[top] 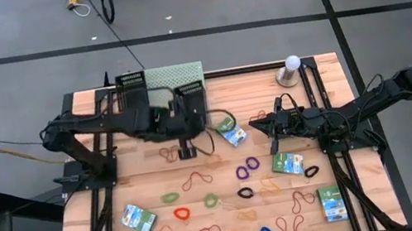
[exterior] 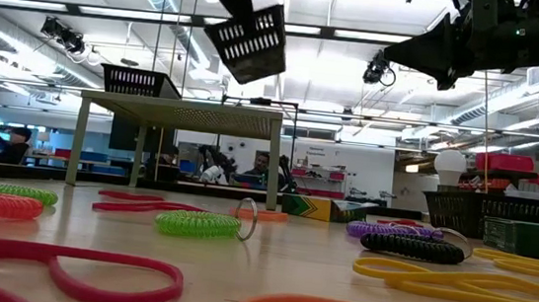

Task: Pick & Place Office Desk Supplies
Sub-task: Put the black bin on the shelf

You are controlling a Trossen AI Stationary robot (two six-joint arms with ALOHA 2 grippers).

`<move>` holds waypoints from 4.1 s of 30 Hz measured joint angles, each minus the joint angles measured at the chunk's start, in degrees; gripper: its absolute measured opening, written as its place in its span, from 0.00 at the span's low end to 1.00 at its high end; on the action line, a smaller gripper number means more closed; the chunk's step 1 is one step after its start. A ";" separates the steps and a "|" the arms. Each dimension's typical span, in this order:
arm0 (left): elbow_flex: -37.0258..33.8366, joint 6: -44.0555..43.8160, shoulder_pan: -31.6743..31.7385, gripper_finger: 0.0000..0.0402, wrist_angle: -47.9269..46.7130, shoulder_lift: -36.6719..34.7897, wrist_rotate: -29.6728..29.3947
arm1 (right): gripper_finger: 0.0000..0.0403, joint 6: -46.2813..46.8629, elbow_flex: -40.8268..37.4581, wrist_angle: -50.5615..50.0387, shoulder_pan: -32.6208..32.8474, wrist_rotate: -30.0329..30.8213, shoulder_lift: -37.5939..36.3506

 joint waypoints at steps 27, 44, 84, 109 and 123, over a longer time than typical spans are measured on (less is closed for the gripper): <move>-0.06 4.30 17.40 0.02 -12.99 -0.45 10.77 | 0.03 0.00 0.00 0.02 -0.01 0.01 0.00; -2.05 4.88 21.17 0.03 -10.26 -1.25 11.30 | 0.03 0.00 0.00 0.01 -0.02 -0.01 0.00; -2.05 0.19 22.26 0.25 -12.13 -1.31 6.66 | 0.03 -0.04 0.02 0.02 -0.02 -0.01 0.00; -15.54 -11.86 40.12 0.04 -8.62 -18.04 -0.10 | 0.03 -0.61 0.02 0.00 0.00 -0.01 0.00; -23.80 -4.76 42.90 0.02 8.63 -18.89 4.93 | 0.03 -0.50 0.02 0.26 0.00 -0.01 0.00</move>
